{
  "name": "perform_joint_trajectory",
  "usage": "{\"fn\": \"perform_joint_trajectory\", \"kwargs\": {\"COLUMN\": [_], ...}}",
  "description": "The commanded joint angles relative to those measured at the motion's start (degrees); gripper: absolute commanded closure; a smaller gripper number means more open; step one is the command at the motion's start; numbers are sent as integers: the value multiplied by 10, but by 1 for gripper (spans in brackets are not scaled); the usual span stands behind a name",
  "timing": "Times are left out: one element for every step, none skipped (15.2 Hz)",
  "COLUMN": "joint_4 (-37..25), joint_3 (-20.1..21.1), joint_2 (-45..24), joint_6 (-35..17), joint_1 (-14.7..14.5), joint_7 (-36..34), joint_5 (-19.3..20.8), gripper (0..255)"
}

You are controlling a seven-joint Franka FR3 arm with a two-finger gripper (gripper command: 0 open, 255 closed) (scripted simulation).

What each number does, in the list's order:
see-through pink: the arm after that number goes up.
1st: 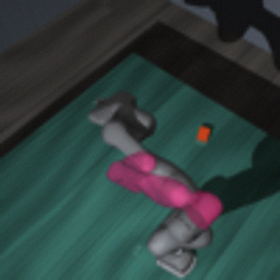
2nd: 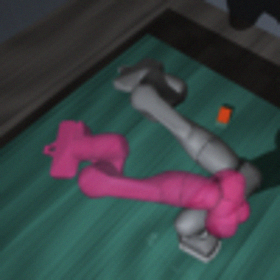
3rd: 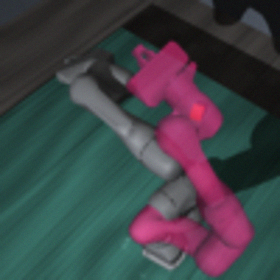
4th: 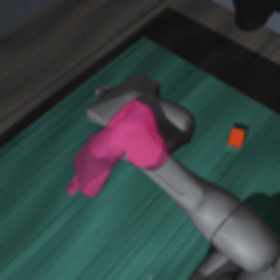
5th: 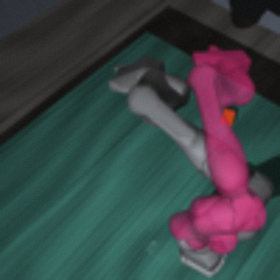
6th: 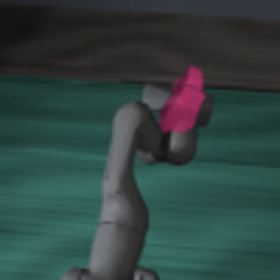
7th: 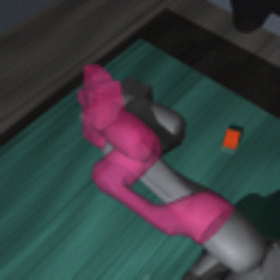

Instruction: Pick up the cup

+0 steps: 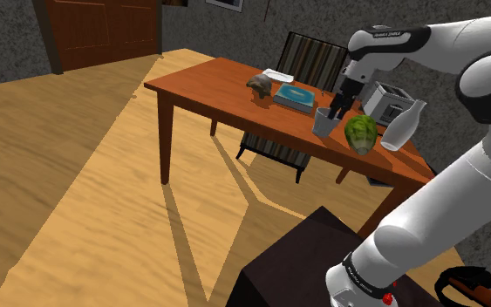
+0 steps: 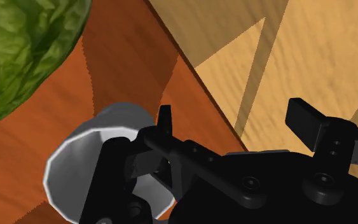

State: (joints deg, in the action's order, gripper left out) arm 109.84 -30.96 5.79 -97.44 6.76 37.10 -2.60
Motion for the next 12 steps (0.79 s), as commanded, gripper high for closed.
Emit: {"fn": "perform_joint_trajectory", "kwargs": {"joint_4": [-50,-74,-99,-126,-154,-184,-215,-248,-283,-320,-361,-379], "joint_3": [-18,-25,-31,-36,-40,-43,-44,-44,-43,-41,-38,-35], "joint_2": [-50,-75,-101,-127,-154,-181,-208,-236,-265,-294,-323,-336], "joint_6": [8,12,17,24,31,39,49,60,72,85,100,106], "joint_1": [8,14,22,31,42,54,68,83,100,118,138,147], "joint_7": [36,54,71,88,104,119,134,147,158,168,177,179], "joint_5": [-25,-39,-53,-68,-84,-100,-116,-132,-147,-163,-178,-184], "gripper": [0,0,0,0,0,0,0,0,0,0,0,0]}}
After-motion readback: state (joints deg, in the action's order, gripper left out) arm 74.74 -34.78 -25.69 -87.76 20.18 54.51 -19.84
